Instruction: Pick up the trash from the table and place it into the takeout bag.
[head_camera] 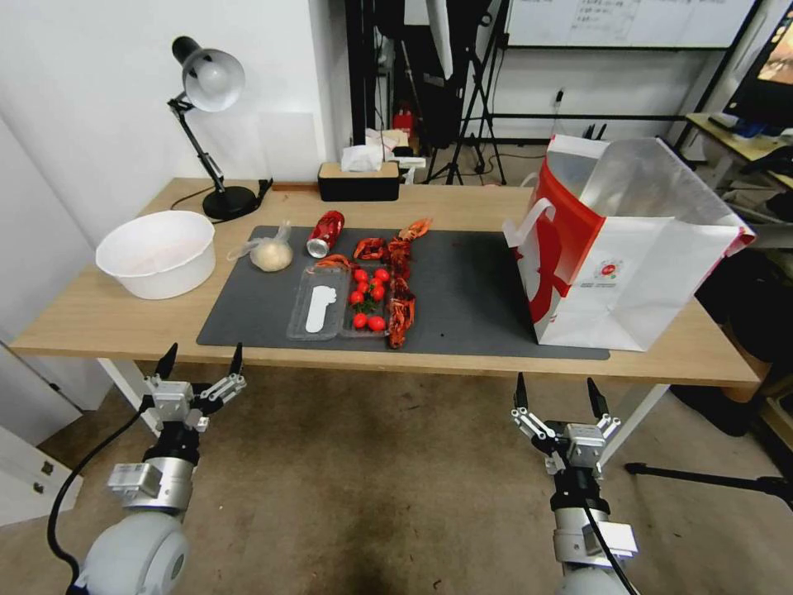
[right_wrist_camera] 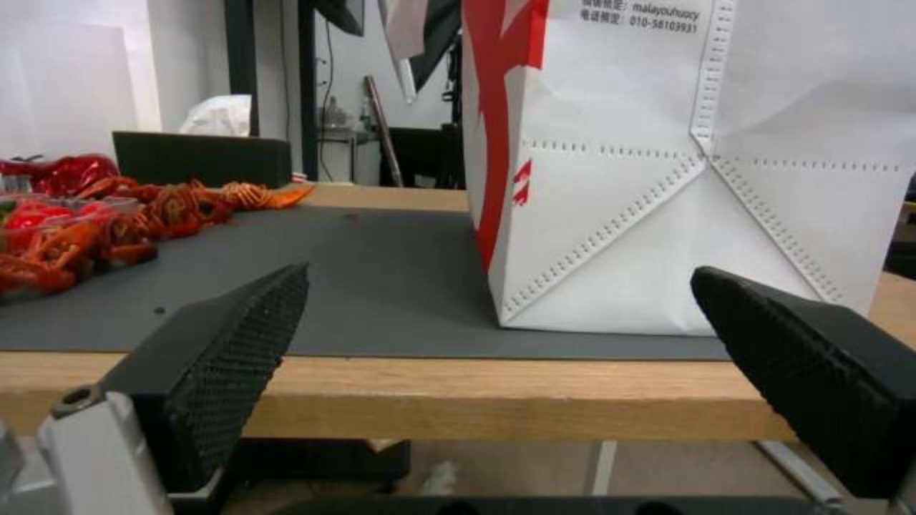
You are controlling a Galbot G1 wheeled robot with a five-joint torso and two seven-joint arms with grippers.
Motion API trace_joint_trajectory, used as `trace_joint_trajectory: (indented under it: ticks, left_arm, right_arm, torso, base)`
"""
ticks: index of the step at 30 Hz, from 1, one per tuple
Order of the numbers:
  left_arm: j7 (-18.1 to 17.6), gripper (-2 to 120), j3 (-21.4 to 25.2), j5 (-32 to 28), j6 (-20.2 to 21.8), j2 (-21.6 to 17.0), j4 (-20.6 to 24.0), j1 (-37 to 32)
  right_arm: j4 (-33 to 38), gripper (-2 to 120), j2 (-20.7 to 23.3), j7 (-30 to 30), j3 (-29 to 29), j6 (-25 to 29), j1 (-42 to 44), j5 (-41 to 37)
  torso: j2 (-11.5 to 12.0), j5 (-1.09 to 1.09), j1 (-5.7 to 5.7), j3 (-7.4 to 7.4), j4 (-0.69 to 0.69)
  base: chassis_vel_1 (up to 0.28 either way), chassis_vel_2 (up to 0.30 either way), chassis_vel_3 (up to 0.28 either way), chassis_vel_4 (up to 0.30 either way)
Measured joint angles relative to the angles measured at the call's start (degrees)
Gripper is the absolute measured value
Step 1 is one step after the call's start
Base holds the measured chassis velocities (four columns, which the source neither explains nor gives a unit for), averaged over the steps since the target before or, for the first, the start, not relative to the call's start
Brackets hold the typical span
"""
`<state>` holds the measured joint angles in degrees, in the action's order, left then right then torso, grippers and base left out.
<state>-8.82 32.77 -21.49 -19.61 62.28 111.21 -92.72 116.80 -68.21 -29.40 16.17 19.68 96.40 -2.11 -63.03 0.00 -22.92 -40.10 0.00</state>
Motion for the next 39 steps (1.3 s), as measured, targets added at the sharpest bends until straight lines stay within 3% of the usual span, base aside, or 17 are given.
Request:
trace_joint_trajectory:
  ticks: [6,18,21,26,29,39]
  left_arm:
    - [0.76,100,-0.4,-0.02,-0.04,-0.76,-0.25,1.11]
    - [1.21,100,-6.93,-3.63,7.59,-6.27,-1.53,13.13]
    - [1.54,100,-10.23,-7.26,11.01,-8.83,-4.16,20.33]
    - [1.9,100,-12.39,-10.56,13.35,-10.64,-6.16,24.67]
    - [2.44,100,-15.32,-14.78,17.26,-13.01,-9.2,30.52]
    - [2.49,100,-21.53,-21.1,22.79,-14.46,-16.24,42.63]
  right_arm:
    - [-0.01,100,-0.01,-0.02,0.0,0.03,0.01,0.0]
    - [0.35,100,-0.22,-0.06,0.06,0.04,0.29,0.3]
    - [0.5,100,-0.3,-0.08,0.1,-0.05,0.2,0.37]
    - [0.5,100,-0.37,-0.08,0.1,-0.16,0.13,0.46]
    - [0.5,100,-0.45,-0.09,0.14,-0.31,-0.11,0.49]
    - [0.19,100,-0.48,-0.13,0.17,-0.55,-0.47,0.49]
  torso:
    - [0.0,0.0,0.0,0.0,0.0]
    - [0.0,0.0,0.0,0.0,0.0]
    - [0.01,0.0,0.0,-0.01,-0.01]
    - [0.01,0.0,0.0,-0.01,0.0]
    - [0.01,-0.02,0.0,-0.01,0.01]
    - [0.02,0.0,0.0,-0.01,0.0]
  base:
    - [0.0,0.0,0.0,0.0]
    - [0.0,0.0,0.0,0.0]
    - [0.0,0.0,0.0,0.0]
    - [0.0,0.0,0.0,0.0]
    - [0.0,0.0,0.0,0.0]
    - [0.0,0.0,0.0,0.0]
